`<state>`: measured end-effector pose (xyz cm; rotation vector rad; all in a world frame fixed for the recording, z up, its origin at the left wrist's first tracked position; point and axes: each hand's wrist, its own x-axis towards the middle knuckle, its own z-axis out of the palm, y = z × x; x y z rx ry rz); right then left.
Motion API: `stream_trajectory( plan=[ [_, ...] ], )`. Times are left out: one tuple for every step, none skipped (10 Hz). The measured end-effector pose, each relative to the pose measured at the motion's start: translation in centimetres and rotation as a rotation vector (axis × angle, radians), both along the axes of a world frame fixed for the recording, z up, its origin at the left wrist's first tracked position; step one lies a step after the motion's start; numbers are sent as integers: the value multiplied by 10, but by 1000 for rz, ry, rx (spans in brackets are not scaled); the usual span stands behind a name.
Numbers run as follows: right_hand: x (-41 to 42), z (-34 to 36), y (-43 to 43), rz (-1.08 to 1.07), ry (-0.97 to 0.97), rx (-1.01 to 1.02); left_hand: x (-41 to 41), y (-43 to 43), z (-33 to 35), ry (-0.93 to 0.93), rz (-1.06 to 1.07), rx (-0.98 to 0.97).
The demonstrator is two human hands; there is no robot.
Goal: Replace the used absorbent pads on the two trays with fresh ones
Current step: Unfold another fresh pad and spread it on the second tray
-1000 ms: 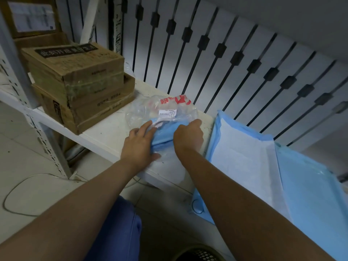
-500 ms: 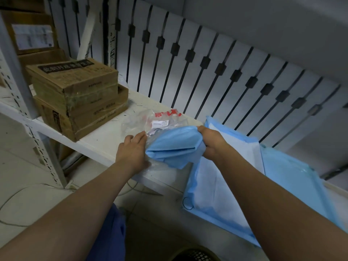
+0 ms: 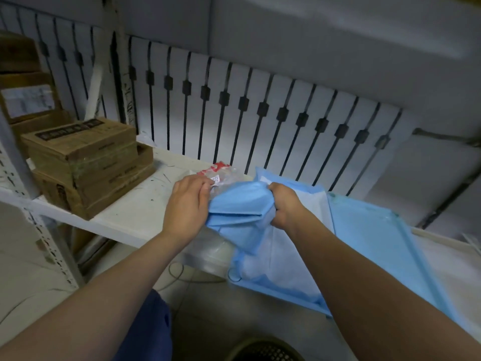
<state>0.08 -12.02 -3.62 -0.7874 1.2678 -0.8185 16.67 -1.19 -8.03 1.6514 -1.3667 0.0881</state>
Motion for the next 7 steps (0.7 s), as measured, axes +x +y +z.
stream_trajectory(
  plan=[
    [-12,2,3,-104,-44,-57,-14,-3,0,-50,-9,87],
    [-39,1,-3,-225,-46,-71,-40,-11,4,-76,-161,175],
    [-80,-7,-17,-259,-41,-59,-75,-20,8,-295,-377,172],
    [-125,-12,-23,-209,53,-40,-116,-28,8,-402,-563,165],
    [-180,-1,7,-257,36,-101,-164,-39,1,-405,-672,200],
    [-220,-10,0,-267,65,-109,-212,-52,-5,-375,-631,161],
    [-266,-16,0,-336,118,-49,-257,-60,1,-150,-509,205]
  ],
)
